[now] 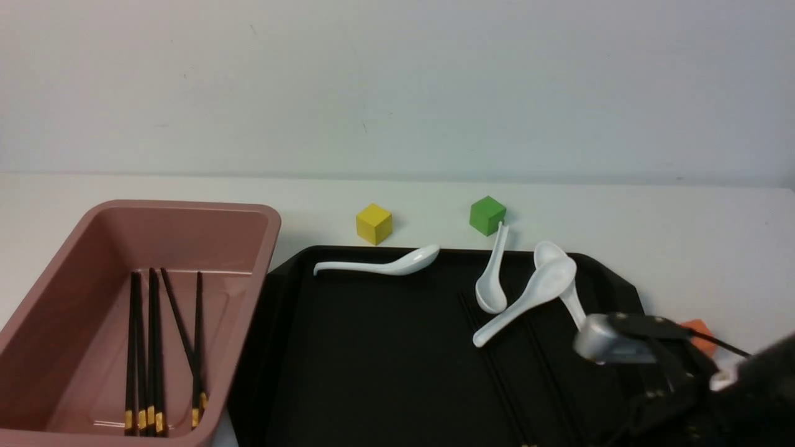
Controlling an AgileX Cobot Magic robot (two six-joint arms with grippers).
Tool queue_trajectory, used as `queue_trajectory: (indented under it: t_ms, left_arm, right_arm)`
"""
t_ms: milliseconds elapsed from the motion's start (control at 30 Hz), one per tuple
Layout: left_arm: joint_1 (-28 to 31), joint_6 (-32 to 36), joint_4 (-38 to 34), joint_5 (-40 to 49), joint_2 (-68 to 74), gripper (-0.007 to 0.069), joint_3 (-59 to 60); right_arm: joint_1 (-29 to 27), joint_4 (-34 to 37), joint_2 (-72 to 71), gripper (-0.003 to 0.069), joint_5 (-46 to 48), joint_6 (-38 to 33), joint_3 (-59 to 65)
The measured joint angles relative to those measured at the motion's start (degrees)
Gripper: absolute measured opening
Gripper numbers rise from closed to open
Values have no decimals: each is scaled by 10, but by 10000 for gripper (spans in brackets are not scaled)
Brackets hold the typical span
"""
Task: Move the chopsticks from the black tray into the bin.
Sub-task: Use the right arm to grab a pair of chopsticks
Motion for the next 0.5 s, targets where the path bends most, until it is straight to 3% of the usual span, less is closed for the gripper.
queue_trajectory:
  t_ms: [167, 333, 500]
  left_arm:
    - [0, 0, 0, 0, 0, 82, 0]
    - [0, 0, 0, 0, 0, 88, 0]
    - [0, 0, 1, 0, 0, 91, 0]
  right_arm:
    - [76, -170, 105, 283, -36, 155, -96]
    - [100, -304, 188, 287, -41, 275, -166]
    - [101, -358, 256, 287, -45, 317, -199]
